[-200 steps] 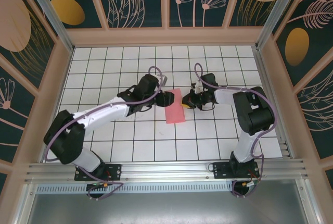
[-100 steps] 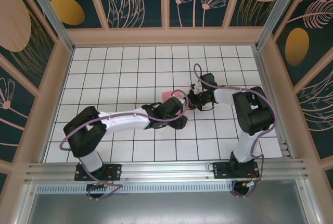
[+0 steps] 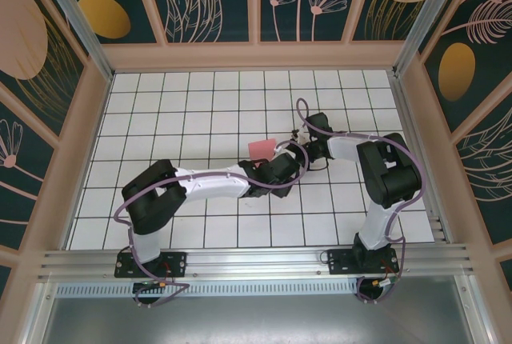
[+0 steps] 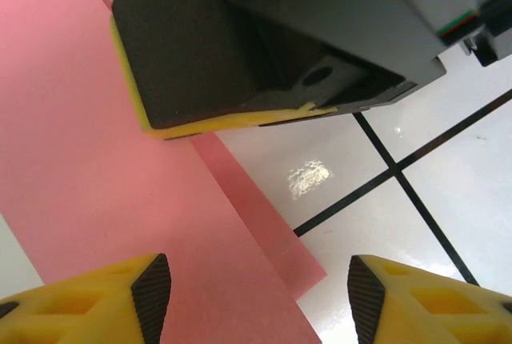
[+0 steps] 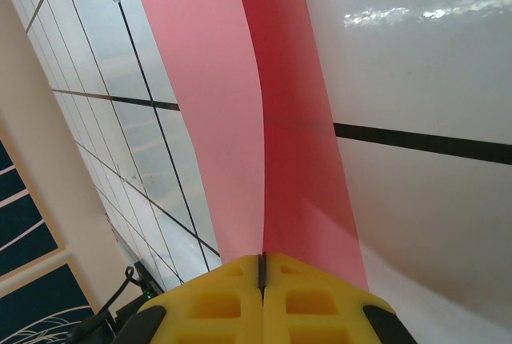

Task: Fold a paper plane with a square sheet of paper (fold left side to right side)
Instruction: Fold the triangle a second time at the center of the table.

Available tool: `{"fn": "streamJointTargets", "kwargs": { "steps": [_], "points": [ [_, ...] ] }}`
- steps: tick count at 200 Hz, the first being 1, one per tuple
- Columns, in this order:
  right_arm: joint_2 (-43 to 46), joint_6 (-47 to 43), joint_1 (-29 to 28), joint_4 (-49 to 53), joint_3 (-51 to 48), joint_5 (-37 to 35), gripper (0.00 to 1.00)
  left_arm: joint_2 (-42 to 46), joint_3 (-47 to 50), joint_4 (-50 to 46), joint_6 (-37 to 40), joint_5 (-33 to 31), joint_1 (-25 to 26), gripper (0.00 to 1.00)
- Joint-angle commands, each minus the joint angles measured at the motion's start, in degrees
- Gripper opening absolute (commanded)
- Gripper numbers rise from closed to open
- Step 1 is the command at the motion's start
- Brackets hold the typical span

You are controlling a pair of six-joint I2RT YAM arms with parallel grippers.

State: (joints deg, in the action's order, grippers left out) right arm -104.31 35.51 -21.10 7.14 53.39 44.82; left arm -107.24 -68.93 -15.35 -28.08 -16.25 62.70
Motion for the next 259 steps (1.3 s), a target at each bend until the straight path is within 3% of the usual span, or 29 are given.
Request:
{"fn": "streamJointTargets", "kwargs": {
  "steps": [1,92,123,172,209,235,259],
  "points": [
    [0.5,-0.3,-0.3,1.7,1.5,-0.7,0.05,-0.5,-1.5,-2.4,1.3,-3.3,0.7,0.56],
    [-0.1,-1.9,-0.3,3.2,2.2,-1.2,0.06,0.5,-1.2,-2.7,1.3,-1.0,0.8,0.15],
    [0.8,-2.5,-0.3,3.1,2.3,-1.3,0.12,1.0,-1.1,-2.3,0.3,0.5,0.8,0.05],
    [3.9,-4.3,0.8,4.7,2.7,-3.5,0.32,2.0,-1.0,-2.2,-1.7,3.3,-0.1,0.01],
    [12.2,-6.1,4.4,5.2,-0.4,-7.3,0.53,4.5,2.3,3.1,-4.6,13.0,-3.9,0.00],
    [17.2,-7.4,6.6,5.9,-4.9,-8.4,0.51,6.1,4.8,7.0,-6.4,18.8,-6.6,0.02],
    [19.0,-6.9,5.7,3.6,-9.6,-6.3,0.35,7.0,6.1,8.7,-7.3,21.3,-8.3,0.03]
  ]
}}
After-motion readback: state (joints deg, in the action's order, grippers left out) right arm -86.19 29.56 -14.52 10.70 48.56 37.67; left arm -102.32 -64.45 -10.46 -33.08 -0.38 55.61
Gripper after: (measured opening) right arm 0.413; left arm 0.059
